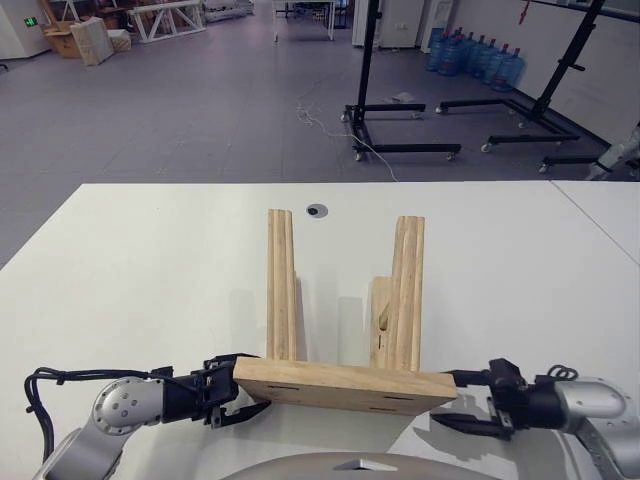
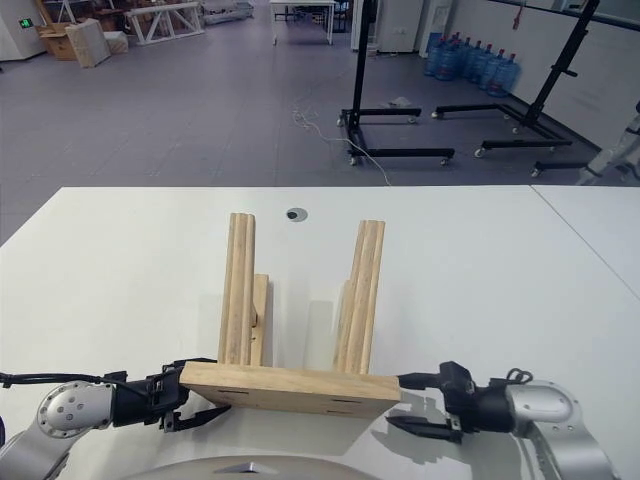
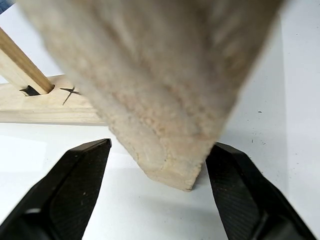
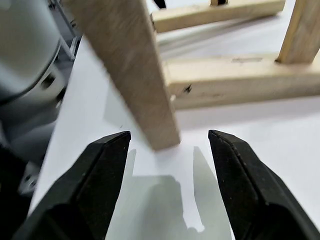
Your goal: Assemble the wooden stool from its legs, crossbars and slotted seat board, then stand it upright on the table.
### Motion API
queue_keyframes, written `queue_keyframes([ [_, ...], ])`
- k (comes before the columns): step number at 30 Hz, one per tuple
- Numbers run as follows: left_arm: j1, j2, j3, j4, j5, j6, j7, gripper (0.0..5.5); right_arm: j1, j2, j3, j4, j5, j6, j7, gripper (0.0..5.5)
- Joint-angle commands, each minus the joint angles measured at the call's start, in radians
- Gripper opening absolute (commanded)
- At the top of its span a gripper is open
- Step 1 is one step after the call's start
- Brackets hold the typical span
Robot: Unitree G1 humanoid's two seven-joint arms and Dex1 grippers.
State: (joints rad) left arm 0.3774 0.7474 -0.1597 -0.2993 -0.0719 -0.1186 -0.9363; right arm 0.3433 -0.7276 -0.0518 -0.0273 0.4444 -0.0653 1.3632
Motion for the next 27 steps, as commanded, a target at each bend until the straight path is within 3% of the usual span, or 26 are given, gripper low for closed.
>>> queue_keyframes([
  [1,-0.026,-0.002,-0.019,-0.002,0.005,0.004,-0.001,3.34,-0.094,0.09,0.067,0.018,-0.028,0.005,-0.062,2.87],
  [6,-0.043,-0.007,-0.028,0.015,0.012,0.003,0.015,3.34,-0.189,0.167,0.118,0.11,-0.08,-0.016,-0.119,2.87],
  [11,-0.065,-0.005,-0.029,0.033,0.012,0.001,0.017,3.34,-0.128,0.087,0.023,0.045,0.001,-0.007,-0.077,2.87],
  [17,-0.079,0.021,0.001,0.041,0.002,0.015,0.018,3.34,-0.107,0.017,0.015,0.0,0.022,0.052,-0.01,2.87],
  [27,-0.09,0.011,-0.011,0.029,0.002,0.027,0.005,3.34,-0.174,0.071,0.048,0.083,0.003,0.029,0.001,2.87],
])
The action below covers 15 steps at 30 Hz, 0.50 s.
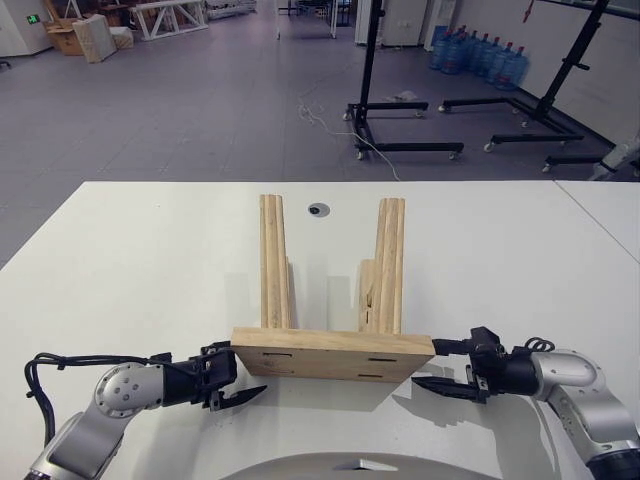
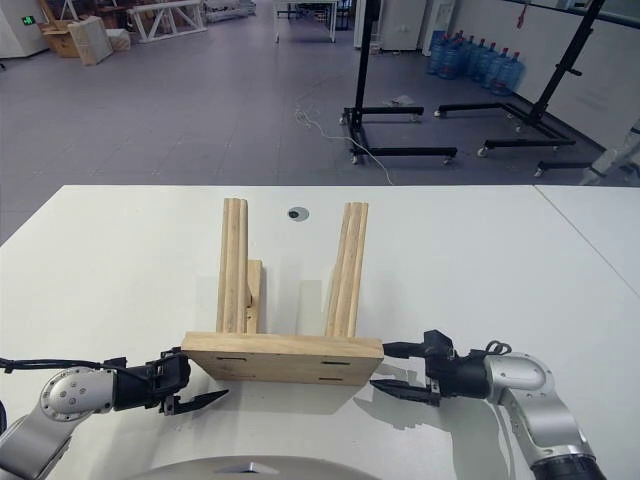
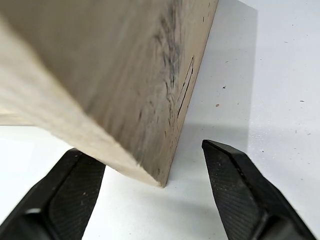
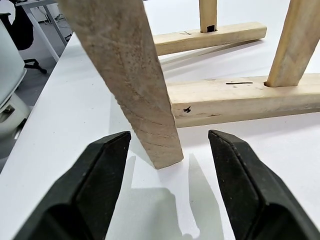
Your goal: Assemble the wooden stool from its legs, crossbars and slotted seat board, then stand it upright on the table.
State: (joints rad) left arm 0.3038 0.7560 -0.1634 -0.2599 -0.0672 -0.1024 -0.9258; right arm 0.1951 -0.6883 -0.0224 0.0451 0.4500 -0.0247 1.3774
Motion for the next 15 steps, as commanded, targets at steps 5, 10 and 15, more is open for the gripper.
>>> queue_keyframes([
  [5,-0.03,0.0,0.001,-0.021,-0.024,0.029,-0.017,3.34,-0.03,0.059,0.057,-0.018,-0.009,-0.009,-0.018,2.87],
  [10,-0.056,0.0,0.022,-0.015,-0.052,-0.007,-0.024,2.91,-0.037,0.07,0.063,-0.023,-0.011,-0.019,-0.034,2.38],
  [15,-0.061,0.013,0.024,-0.018,-0.076,-0.043,-0.054,2.12,-0.057,0.076,0.059,-0.019,-0.008,-0.031,-0.035,1.61],
])
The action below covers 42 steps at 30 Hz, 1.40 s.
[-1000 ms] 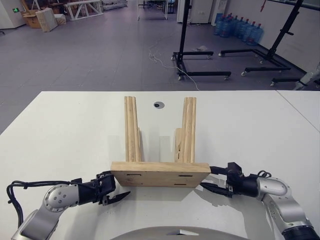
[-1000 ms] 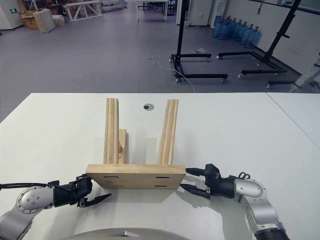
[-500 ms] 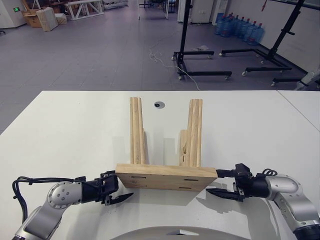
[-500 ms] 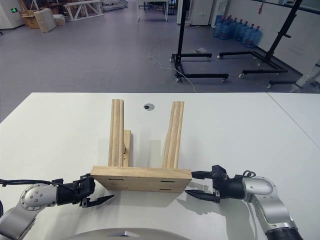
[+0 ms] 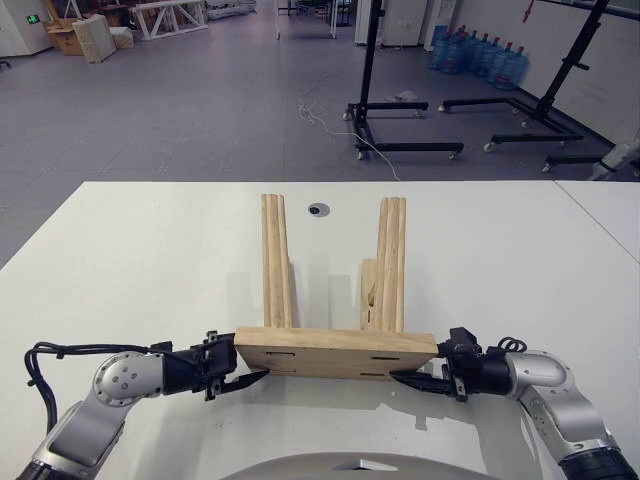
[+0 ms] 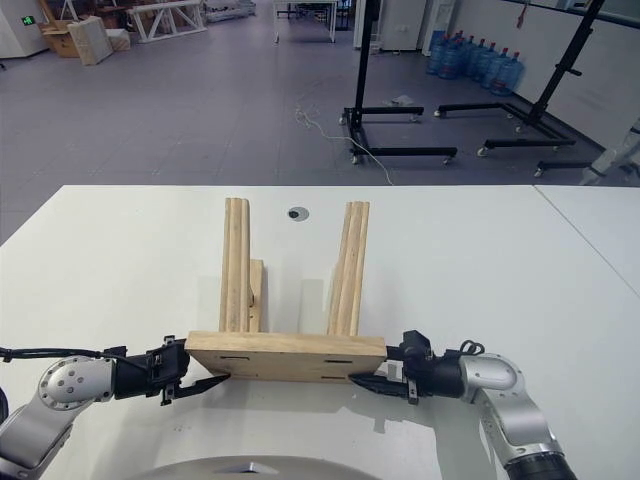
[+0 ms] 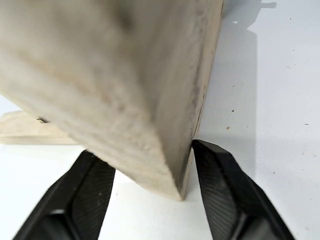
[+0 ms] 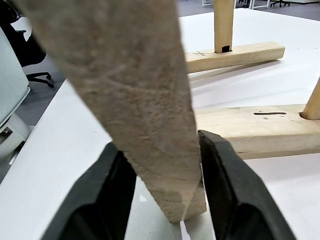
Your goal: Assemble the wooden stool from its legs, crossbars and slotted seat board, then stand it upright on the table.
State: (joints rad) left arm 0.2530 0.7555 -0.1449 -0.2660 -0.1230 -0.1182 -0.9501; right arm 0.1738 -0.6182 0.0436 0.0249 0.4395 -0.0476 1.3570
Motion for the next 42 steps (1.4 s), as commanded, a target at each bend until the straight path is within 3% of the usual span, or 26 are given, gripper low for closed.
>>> queue_keyframes([
  [1,-0.008,0.016,0.009,-0.015,-0.026,-0.03,-0.037,2.05,-0.05,0.006,-0.007,0.014,0.0,-0.019,-0.004,1.61],
  [9,-0.001,0.018,0.02,-0.011,-0.07,-0.065,-0.088,1.73,-0.114,0.01,-0.001,0.072,-0.011,-0.053,0.055,1.61],
  [12,-0.007,0.009,0.013,-0.046,-0.126,-0.004,-0.113,1.66,-0.126,0.008,-0.005,0.056,0.014,-0.016,0.07,1.61],
  [15,-0.006,-0.002,0.035,-0.14,-0.335,0.19,-0.134,1.6,-0.139,-0.001,-0.002,-0.001,0.045,0.04,0.088,1.61],
  [20,-0.025,-0.005,0.116,-0.246,-0.593,0.419,-0.132,1.58,-0.162,-0.142,-0.039,-0.269,0.368,0.489,0.101,1.6],
  [25,-0.056,0.079,0.245,-0.379,-1.15,0.691,-0.081,1.54,-0.365,-0.369,-0.077,-0.255,0.715,1.059,0.164,1.57],
  [29,-0.098,0.115,0.342,-0.35,-1.525,0.756,0.068,1.38,-0.681,-0.434,0.024,-0.094,0.82,1.442,0.256,1.37],
  [32,-0.063,0.166,0.394,-0.363,-1.601,0.819,0.058,1.38,-0.828,-0.493,0.135,-0.039,0.888,1.638,0.257,1.37],
  [36,-0.081,0.161,0.419,-0.293,-1.697,0.876,0.134,1.38,-0.915,-0.569,0.314,0.018,0.997,1.662,0.257,1.38],
  [42,-0.187,0.069,0.405,-0.098,-1.748,0.878,0.338,1.38,-0.884,-0.674,0.562,0.052,1.184,1.662,0.241,1.41],
])
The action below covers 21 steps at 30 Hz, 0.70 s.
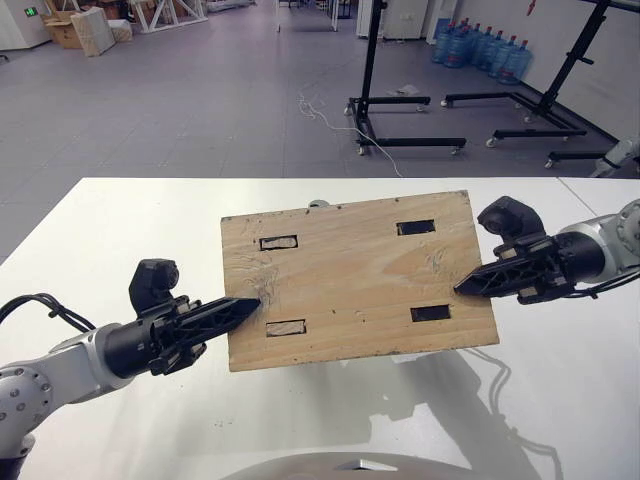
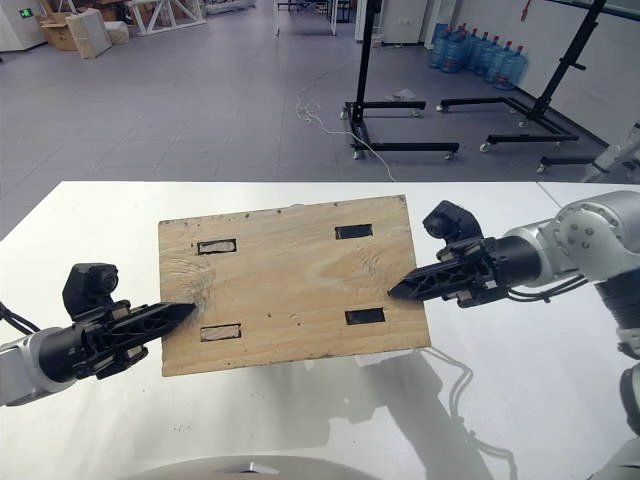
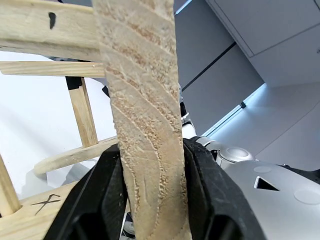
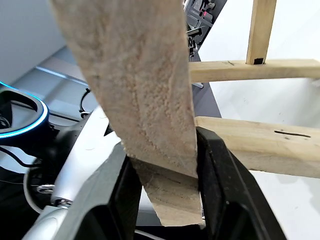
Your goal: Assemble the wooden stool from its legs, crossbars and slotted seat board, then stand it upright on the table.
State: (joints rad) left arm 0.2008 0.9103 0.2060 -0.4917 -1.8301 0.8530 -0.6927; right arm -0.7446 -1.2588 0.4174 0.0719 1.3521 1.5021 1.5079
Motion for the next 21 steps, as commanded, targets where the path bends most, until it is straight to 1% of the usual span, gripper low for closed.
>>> queue_keyframes([
  [1,-0.141,-0.097,0.057,0.156,-0.042,-0.091,0.105,1.38,0.018,-0.022,0.219,0.037,0.286,0.112,0.08,1.42],
  [2,-0.141,-0.105,0.061,0.175,-0.04,-0.08,0.114,1.76,-0.003,-0.011,0.249,0.069,0.297,0.112,0.071,1.43],
  [7,-0.158,-0.144,0.061,0.244,0.0,-0.017,0.145,2.71,-0.138,0.054,0.384,0.223,0.341,0.112,0.003,1.43],
  [8,-0.16,-0.152,0.061,0.248,0.008,-0.01,0.151,2.8,-0.166,0.078,0.408,0.264,0.347,0.112,-0.019,1.8],
  [10,-0.16,-0.164,0.066,0.25,0.034,0.002,0.16,3.1,-0.199,0.122,0.419,0.337,0.355,0.112,-0.067,2.16],
  [14,-0.141,-0.172,0.086,0.265,0.112,0.011,0.151,3.69,-0.232,0.185,0.366,0.482,0.361,0.112,-0.152,2.88],
  [18,-0.102,-0.197,0.142,0.258,0.199,-0.022,0.134,4.29,-0.193,0.159,0.287,0.522,0.394,0.112,-0.212,3.6],
  [19,-0.104,-0.206,0.15,0.243,0.248,-0.046,0.121,4.39,-0.169,0.143,0.265,0.512,0.406,0.112,-0.229,3.64],
  [21,-0.137,-0.24,0.177,0.224,0.281,-0.091,0.133,4.65,-0.122,0.12,0.224,0.501,0.433,0.112,-0.27,3.64],
])
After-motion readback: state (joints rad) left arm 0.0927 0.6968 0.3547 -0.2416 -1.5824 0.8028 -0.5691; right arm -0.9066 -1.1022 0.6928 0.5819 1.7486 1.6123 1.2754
